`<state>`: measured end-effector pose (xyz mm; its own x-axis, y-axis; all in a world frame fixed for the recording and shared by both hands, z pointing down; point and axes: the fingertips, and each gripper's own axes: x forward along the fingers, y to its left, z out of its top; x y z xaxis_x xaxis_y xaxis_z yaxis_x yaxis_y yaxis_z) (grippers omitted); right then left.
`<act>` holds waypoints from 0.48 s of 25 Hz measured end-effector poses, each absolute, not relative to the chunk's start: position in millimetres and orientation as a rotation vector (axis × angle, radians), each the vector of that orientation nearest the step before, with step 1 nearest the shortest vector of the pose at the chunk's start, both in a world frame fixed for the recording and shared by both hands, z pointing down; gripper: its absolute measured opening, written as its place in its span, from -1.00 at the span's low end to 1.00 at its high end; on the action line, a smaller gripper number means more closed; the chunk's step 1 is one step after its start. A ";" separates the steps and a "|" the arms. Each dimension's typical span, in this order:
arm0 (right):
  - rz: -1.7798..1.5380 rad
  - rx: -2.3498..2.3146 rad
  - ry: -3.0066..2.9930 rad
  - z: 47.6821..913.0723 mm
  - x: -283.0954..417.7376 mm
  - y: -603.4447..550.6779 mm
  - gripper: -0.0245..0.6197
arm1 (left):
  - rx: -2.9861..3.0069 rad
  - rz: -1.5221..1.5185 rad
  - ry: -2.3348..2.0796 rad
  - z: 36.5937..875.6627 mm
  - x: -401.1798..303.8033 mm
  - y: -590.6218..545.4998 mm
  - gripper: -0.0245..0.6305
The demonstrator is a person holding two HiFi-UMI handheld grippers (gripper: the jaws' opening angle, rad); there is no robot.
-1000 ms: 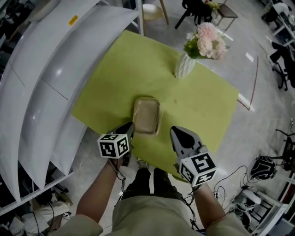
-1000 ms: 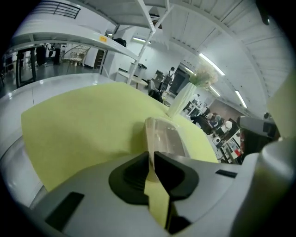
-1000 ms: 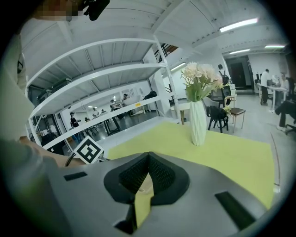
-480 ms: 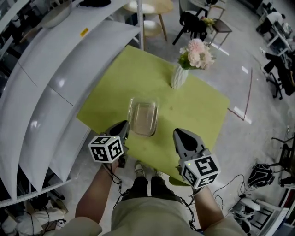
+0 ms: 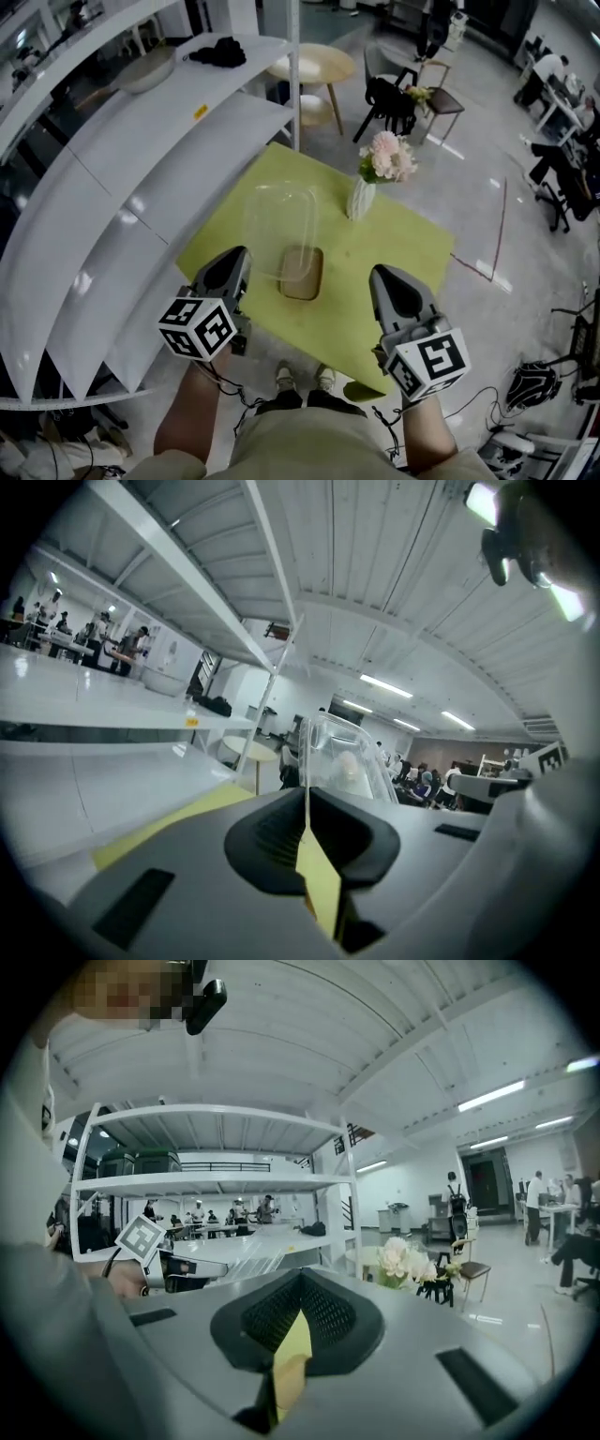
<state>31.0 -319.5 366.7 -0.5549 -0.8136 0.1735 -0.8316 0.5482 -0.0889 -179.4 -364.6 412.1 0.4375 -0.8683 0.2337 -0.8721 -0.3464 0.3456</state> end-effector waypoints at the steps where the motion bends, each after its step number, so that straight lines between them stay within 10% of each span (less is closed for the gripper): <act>1: 0.215 1.424 -2.680 355.6 30.1 -316.5 -0.90 | 2.303 -0.017 -1.482 396.2 -180.3 -361.2 -0.86; 12: 0.083 1.374 -2.891 263.6 24.2 -266.2 -0.90 | 2.548 -0.169 -1.610 272.4 -184.8 -298.3 -0.86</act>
<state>24.2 -266.2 263.6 -0.6303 -0.7757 -0.0325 -0.7725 0.6308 -0.0730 -184.8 -298.3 272.4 0.4269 -0.9038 -0.0284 -0.8901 -0.4256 0.1629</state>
